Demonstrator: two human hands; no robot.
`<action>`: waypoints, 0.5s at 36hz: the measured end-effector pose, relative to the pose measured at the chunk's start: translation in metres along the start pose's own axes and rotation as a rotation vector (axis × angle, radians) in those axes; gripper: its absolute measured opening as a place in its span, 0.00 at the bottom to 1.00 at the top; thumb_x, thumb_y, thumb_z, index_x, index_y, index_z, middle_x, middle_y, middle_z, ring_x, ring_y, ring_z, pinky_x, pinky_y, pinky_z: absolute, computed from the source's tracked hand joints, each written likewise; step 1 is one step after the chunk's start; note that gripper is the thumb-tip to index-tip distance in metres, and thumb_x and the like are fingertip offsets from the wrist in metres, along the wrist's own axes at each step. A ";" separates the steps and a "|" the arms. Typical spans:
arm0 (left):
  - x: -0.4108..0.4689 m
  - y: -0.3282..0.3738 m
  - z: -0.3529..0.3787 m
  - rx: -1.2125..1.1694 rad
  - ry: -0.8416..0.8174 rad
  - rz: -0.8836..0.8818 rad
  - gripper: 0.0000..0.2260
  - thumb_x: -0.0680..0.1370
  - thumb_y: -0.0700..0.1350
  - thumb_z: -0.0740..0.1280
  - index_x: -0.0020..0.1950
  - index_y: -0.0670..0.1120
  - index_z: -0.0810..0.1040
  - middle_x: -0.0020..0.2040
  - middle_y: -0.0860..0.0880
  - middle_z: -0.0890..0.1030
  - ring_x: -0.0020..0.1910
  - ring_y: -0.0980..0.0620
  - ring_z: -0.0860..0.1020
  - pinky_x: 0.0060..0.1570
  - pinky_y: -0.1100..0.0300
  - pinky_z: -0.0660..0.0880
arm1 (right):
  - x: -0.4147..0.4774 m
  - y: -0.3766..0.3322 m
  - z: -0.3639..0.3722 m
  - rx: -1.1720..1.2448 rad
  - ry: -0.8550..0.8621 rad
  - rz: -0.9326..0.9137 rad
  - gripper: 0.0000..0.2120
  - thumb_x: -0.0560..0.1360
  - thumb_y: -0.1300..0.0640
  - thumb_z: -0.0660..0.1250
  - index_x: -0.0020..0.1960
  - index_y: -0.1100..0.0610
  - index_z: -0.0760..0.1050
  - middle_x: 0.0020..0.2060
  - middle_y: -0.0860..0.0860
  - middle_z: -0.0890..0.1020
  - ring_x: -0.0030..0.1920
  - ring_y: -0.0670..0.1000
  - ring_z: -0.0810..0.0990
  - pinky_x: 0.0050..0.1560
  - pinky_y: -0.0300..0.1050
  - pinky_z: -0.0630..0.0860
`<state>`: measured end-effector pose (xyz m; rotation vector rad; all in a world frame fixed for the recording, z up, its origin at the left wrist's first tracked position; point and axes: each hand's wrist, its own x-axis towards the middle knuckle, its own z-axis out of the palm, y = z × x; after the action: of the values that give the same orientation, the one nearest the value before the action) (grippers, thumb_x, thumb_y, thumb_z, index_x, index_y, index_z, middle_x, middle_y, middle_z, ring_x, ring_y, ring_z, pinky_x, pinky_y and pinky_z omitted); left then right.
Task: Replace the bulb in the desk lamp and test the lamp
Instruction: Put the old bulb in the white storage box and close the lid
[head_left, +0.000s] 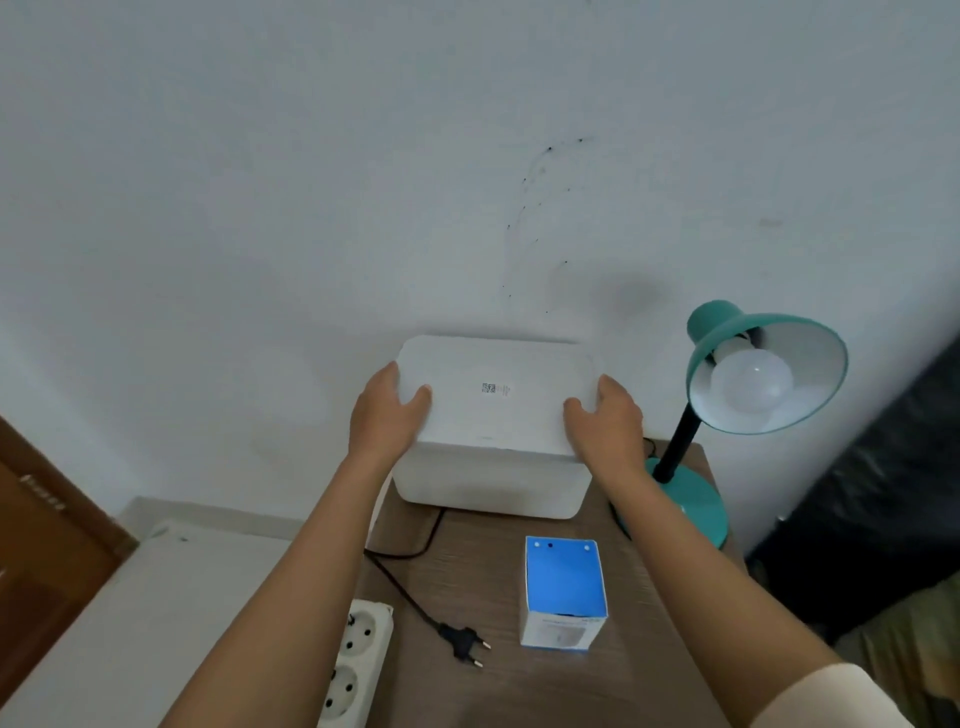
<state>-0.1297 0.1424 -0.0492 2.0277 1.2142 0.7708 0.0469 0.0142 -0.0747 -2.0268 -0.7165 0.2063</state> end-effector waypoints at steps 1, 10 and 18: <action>0.002 0.000 0.001 0.002 0.002 0.000 0.19 0.78 0.47 0.63 0.65 0.38 0.69 0.66 0.41 0.73 0.64 0.44 0.71 0.50 0.61 0.62 | 0.002 0.001 0.001 -0.001 0.004 -0.007 0.07 0.74 0.55 0.60 0.49 0.52 0.63 0.50 0.54 0.73 0.51 0.54 0.73 0.48 0.45 0.67; 0.009 0.000 0.004 -0.058 0.040 -0.039 0.20 0.77 0.47 0.64 0.64 0.37 0.71 0.64 0.41 0.75 0.63 0.44 0.72 0.52 0.60 0.65 | 0.005 -0.003 0.002 -0.082 0.055 -0.049 0.10 0.74 0.58 0.60 0.37 0.56 0.62 0.44 0.53 0.70 0.42 0.51 0.69 0.32 0.40 0.62; 0.014 -0.007 0.004 -0.129 0.020 -0.081 0.26 0.77 0.50 0.65 0.72 0.41 0.64 0.72 0.45 0.68 0.70 0.48 0.66 0.67 0.57 0.62 | 0.005 -0.007 0.001 -0.119 0.074 -0.043 0.19 0.75 0.58 0.60 0.32 0.50 0.53 0.45 0.52 0.67 0.45 0.50 0.67 0.42 0.44 0.63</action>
<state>-0.1251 0.1565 -0.0551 1.8594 1.2179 0.8108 0.0474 0.0201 -0.0689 -2.1177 -0.7407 0.0642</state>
